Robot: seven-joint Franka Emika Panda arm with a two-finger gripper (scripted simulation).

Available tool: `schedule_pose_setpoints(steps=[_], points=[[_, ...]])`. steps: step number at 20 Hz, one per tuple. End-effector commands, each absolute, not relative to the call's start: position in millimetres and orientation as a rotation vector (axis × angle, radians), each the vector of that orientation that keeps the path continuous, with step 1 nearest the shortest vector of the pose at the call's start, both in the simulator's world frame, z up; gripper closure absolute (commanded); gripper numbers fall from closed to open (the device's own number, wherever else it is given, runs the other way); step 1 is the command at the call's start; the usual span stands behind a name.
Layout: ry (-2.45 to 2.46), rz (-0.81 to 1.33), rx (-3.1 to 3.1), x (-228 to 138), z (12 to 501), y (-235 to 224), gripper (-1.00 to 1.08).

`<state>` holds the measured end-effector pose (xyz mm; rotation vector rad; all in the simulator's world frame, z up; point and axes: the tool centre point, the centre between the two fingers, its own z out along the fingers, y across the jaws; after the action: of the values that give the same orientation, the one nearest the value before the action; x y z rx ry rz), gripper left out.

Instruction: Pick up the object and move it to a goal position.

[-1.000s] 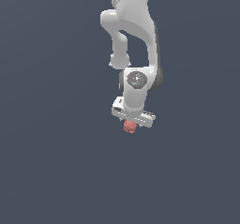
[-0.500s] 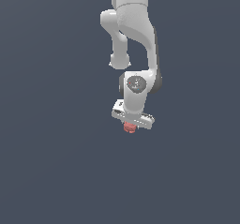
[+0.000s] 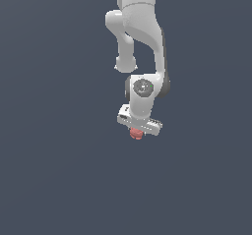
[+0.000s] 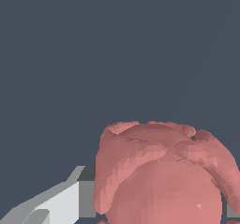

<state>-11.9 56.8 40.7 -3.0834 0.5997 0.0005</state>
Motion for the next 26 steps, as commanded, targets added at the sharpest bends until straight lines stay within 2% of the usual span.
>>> schedule_pose_setpoints(steps=[1, 10, 26], points=[[0.6, 0.0, -3.083, -13, 43, 55, 1.08], [0.6, 0.0, -3.083, -28, 73, 36, 1.08], [0.602, 0.0, -3.082, -76, 174, -28, 1.08]])
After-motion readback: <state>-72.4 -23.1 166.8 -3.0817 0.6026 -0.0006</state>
